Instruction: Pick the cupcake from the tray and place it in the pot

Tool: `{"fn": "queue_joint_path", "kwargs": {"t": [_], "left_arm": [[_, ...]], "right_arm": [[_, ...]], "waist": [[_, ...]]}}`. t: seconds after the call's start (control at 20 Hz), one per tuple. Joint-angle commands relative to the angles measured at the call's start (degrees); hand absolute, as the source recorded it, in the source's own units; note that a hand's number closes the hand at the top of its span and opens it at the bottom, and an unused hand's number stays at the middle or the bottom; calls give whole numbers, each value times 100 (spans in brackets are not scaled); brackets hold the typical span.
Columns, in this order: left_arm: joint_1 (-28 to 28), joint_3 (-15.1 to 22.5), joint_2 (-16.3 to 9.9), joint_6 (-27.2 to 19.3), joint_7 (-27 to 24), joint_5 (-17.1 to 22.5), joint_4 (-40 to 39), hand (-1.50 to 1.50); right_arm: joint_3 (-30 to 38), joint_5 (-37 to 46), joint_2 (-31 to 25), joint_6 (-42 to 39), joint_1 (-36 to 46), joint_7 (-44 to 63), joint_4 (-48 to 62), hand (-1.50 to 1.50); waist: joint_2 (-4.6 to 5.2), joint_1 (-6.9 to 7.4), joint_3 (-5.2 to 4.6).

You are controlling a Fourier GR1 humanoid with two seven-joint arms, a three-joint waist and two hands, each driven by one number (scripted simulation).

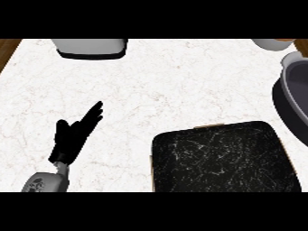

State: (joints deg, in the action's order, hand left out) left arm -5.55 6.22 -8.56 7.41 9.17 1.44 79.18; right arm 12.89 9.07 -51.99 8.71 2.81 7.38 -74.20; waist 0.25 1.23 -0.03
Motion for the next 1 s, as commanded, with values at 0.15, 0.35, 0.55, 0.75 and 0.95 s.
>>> {"fn": "queue_joint_path", "kwargs": {"t": [0.15, 0.35, 0.55, 0.75, 0.95], "left_arm": [[-156, -11, 30, 123, -12, 28, -212, 0], [-98, 59, 131, 79, 10, 4, -46, 0], [-134, 36, 182, -55, -223, -144, -312, 0], [-199, -70, -25, 197, -124, -27, -315, 0], [-106, -166, -7, 205, -68, 50, -237, 0]], "right_arm": [[-1199, 1659, -304, -34, 1060, 803, 1077, 150], [-1717, 2250, -181, -532, 1855, 1220, 1818, 150], [-1862, 1871, 328, -1572, 2129, 1594, 2582, 150], [-1919, 1983, 741, -2047, 2865, 2181, 3470, -150], [-1728, 2147, 1394, -1301, 3548, 1712, 3959, -150]], "waist": [[66, 203, 3], [40, 169, 6], [71, 170, 5], [57, 151, 9], [27, 73, 12]]}}
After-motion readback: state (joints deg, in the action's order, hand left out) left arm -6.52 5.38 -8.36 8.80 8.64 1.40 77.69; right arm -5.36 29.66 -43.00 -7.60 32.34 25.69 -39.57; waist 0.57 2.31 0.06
